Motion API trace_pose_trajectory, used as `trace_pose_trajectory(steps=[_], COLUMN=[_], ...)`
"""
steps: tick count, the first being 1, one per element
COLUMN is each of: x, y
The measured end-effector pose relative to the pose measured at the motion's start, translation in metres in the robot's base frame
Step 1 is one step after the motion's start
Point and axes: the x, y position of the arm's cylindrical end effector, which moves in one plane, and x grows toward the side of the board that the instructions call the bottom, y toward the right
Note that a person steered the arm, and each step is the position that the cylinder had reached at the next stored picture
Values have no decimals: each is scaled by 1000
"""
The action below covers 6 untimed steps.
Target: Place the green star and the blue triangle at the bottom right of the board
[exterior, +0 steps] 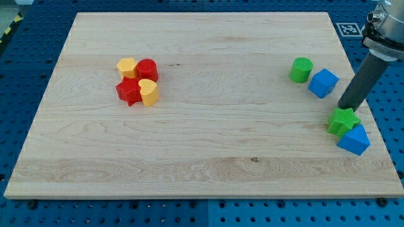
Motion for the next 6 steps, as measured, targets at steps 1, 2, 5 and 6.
trace_pose_trajectory(steps=[1,2,5,6], x=[0,4,44,46], y=[-12,-35,-10,-10])
